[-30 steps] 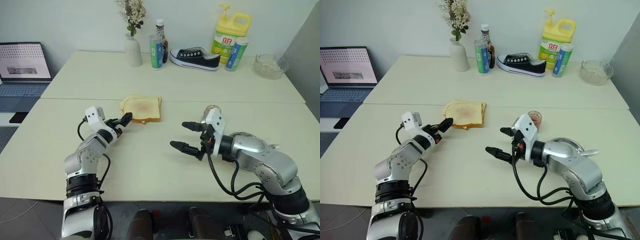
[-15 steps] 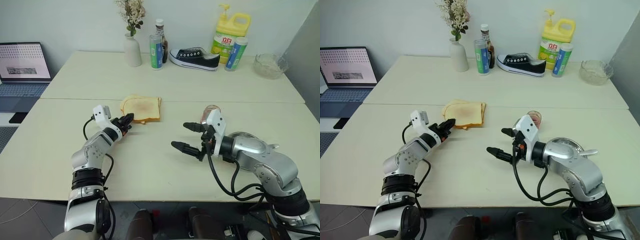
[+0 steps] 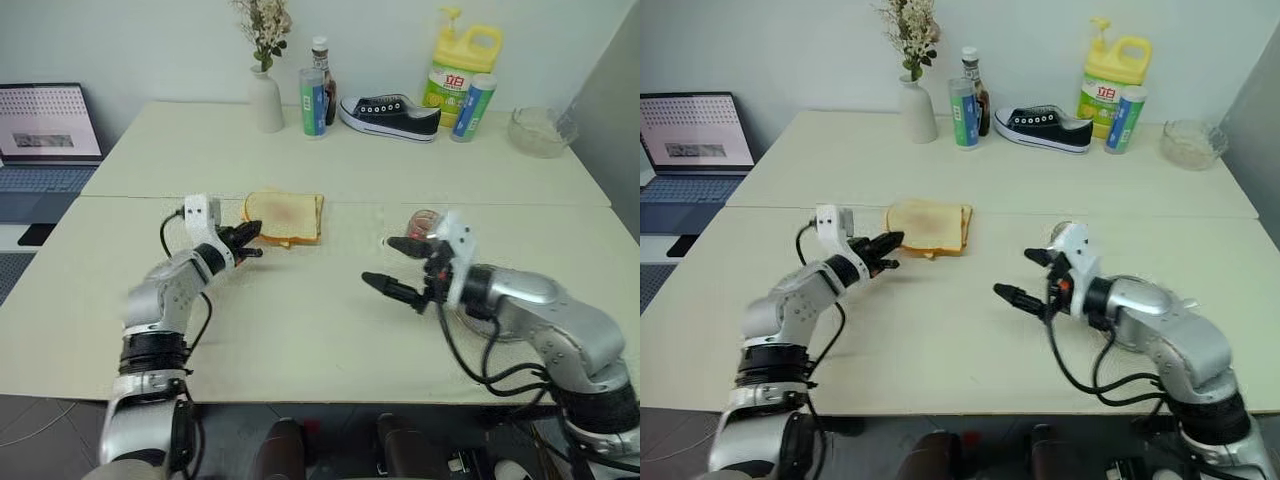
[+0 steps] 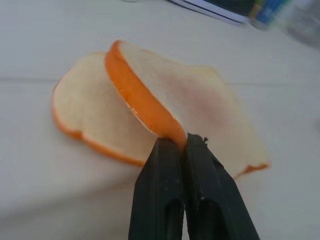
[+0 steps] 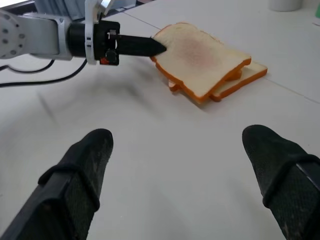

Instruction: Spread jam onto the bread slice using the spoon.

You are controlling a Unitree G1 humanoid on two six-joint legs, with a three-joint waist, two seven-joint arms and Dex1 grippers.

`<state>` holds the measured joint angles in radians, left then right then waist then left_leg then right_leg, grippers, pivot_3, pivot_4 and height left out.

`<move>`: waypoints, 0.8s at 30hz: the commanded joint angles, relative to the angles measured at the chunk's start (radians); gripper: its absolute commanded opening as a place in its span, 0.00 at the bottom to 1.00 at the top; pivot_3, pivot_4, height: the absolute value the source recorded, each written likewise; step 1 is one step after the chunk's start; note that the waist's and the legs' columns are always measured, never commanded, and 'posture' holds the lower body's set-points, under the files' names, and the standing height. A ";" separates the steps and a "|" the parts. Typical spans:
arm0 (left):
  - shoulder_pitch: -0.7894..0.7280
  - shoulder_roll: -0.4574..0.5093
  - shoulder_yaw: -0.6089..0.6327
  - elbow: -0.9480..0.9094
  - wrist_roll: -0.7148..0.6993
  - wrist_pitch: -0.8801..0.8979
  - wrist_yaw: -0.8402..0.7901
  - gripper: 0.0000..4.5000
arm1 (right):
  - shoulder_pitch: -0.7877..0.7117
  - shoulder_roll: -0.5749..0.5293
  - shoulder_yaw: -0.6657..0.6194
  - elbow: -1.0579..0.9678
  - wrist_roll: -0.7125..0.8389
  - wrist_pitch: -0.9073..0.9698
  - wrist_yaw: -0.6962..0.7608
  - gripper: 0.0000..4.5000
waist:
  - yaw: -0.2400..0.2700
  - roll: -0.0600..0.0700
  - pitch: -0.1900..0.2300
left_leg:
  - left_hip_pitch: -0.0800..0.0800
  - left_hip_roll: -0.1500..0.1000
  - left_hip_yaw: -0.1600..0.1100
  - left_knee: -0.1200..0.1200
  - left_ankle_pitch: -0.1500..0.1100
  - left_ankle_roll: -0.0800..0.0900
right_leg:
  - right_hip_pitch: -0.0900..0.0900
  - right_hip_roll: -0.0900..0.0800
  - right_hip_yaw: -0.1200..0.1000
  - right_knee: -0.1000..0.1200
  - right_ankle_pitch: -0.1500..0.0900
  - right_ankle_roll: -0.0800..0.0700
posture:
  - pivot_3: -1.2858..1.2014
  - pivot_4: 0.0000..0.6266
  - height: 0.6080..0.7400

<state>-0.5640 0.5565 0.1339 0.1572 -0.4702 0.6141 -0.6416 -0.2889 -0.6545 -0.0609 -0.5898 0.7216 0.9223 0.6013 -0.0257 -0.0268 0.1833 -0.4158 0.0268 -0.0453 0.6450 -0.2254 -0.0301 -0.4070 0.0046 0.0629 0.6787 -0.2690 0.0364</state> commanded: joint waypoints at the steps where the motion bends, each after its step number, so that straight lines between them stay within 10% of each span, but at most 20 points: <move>1: -0.057 0.131 -0.087 -0.251 -0.085 0.060 -0.263 0.00 | 0.110 -0.132 -0.195 -0.150 0.194 0.103 0.076 1.00 | 0.003 0.000 0.000 | 0.000 0.000 -0.001 0.000 0.000 -0.001 | 0.000 -0.001 -0.001 0.000 0.000 0.000 | 0.52 0.24 1.00; 7: -0.095 0.276 -0.191 -0.422 -0.213 0.180 -0.554 0.00 | 0.293 -0.242 -0.395 -0.234 0.389 0.158 0.062 1.00 | -0.009 0.001 0.000 | 0.002 0.000 0.003 0.000 -0.001 0.000 | 0.001 0.000 0.001 0.000 -0.004 0.004 | 0.52 0.24 1.00; 11: -0.059 0.277 -0.405 -0.352 0.019 -0.045 -0.643 0.00 | 0.362 -0.230 -0.433 -0.256 0.444 0.148 -0.023 1.00 | -0.010 0.001 0.000 | 0.007 0.002 0.005 0.000 -0.001 0.000 | 0.003 0.003 0.005 0.002 -0.005 0.003 | 0.52 0.24 1.00; 24: -0.225 -0.132 -0.543 0.218 0.358 -0.497 -0.530 0.00 | 0.511 -0.269 -0.490 -0.314 0.567 0.087 -0.157 1.00 | 0.002 0.000 0.000 | 0.001 0.000 0.005 0.002 -0.001 0.000 | 0.001 0.003 0.005 -0.002 -0.004 0.004 | 0.52 0.24 1.00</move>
<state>-0.7570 0.4358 -0.4287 0.3619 -0.1249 0.1571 -1.1858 0.2197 -0.9093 -0.5283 -0.8774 1.2648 1.0344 0.4514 -0.0238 -0.0270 0.1837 -0.4152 0.0269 -0.0404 0.6468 -0.2260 -0.0302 -0.4057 0.0072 0.0684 0.6764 -0.2726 0.0402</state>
